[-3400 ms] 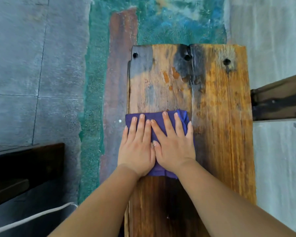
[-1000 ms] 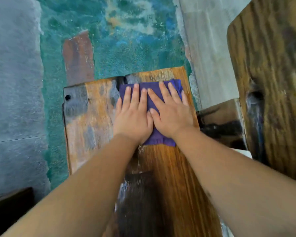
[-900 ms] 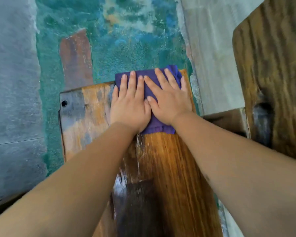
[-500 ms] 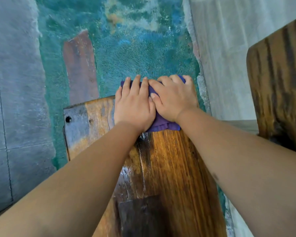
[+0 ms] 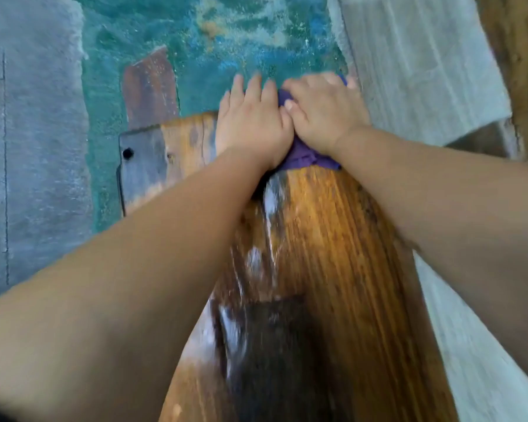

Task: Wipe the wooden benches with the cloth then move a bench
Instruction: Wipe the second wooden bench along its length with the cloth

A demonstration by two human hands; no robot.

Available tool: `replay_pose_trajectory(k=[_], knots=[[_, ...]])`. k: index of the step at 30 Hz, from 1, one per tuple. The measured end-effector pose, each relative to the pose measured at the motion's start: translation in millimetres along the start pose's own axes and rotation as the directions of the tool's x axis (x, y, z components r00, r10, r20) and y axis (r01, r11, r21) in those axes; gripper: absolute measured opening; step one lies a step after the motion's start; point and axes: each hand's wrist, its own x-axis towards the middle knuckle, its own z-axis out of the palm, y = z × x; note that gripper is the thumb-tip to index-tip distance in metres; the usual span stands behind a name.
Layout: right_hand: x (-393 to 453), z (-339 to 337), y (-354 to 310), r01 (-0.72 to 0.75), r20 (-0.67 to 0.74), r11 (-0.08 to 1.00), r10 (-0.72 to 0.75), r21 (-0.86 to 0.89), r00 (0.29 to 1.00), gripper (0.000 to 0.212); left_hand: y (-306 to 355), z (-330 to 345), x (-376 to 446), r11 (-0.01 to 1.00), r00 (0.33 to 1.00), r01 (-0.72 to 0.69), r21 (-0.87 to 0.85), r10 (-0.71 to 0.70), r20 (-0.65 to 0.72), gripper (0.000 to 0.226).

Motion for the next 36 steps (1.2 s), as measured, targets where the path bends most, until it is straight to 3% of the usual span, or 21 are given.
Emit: replay_pose_trajectory(k=[6, 11, 19, 21, 22, 23, 25, 28, 29, 31, 33, 36], knots=[[-102.6, -4.3, -25.4, -0.015, 0.036, 0.999, 0.013, 0.052, 0.999, 0.06, 13.3, 15.4, -106.6, 1.0, 1.0, 0.021, -0.003, -0.021, -0.014, 0.065], [-227.4, -15.4, -60.8, -0.012, 0.157, 1.0, 0.011, 0.005, 0.987, 0.062, 25.4, 22.1, -231.9, 0.999, 0.998, -0.018, -0.035, 0.02, 0.063, 0.067], [-389.2, -20.0, -110.4, 0.002, 0.267, 0.991, -0.039, 0.136, 0.963, 0.063, 15.8, 32.9, -398.6, 0.992, 0.975, -0.077, -0.101, 0.096, 0.198, 0.069], [-399.9, -24.0, -108.0, -0.073, 0.223, 0.979, 0.029, 0.193, 0.974, 0.064, 6.5, 25.5, -402.5, 0.979, 0.982, -0.026, -0.2, 0.063, 0.179, 0.071], [-402.2, -26.7, -106.1, -0.176, 0.19, 0.96, 0.136, 0.218, 0.972, 0.065, 4.4, 19.3, -401.2, 0.968, 0.987, 0.034, -0.25, 0.006, 0.158, 0.073], [-402.6, -29.9, -104.2, -0.316, 0.163, 0.916, 0.283, 0.246, 0.945, 0.068, 4.1, 12.8, -398.9, 0.948, 0.989, 0.107, -0.301, -0.07, 0.132, 0.074], [-399.2, -35.0, -101.9, -0.583, 0.191, 0.734, 0.553, 0.348, 0.811, 0.078, 10.7, 4.0, -393.5, 0.855, 0.96, 0.28, -0.437, -0.246, 0.133, 0.076], [-383.9, -41.2, -105.6, -0.73, 0.366, 0.468, 0.649, 0.498, 0.666, 0.088, 24.0, -4.8, -380.9, 0.588, 0.827, 0.541, -0.601, -0.5, 0.256, 0.061], [-377.6, -42.7, -105.9, -0.761, 0.422, 0.429, 0.647, 0.487, 0.635, 0.082, 25.3, -6.5, -374.9, 0.514, 0.77, 0.612, -0.601, -0.56, 0.305, 0.049], [-368.6, -45.8, -105.5, -0.801, 0.487, 0.44, 0.638, 0.405, 0.596, 0.045, 24.7, -8.4, -365.5, 0.486, 0.706, 0.698, -0.526, -0.592, 0.389, 0.034], [-365.5, -50.9, -106.3, -0.802, 0.518, 0.491, 0.615, 0.34, 0.595, 0.014, 20.9, -10.6, -363.6, 0.535, 0.73, 0.682, -0.498, -0.541, 0.417, 0.017], [-367.3, -53.2, -106.8, -0.756, 0.52, 0.487, 0.55, 0.436, 0.654, 0.008, 16.2, -12.2, -372.7, 0.544, 0.794, 0.602, -0.585, -0.48, 0.372, 0.008]])
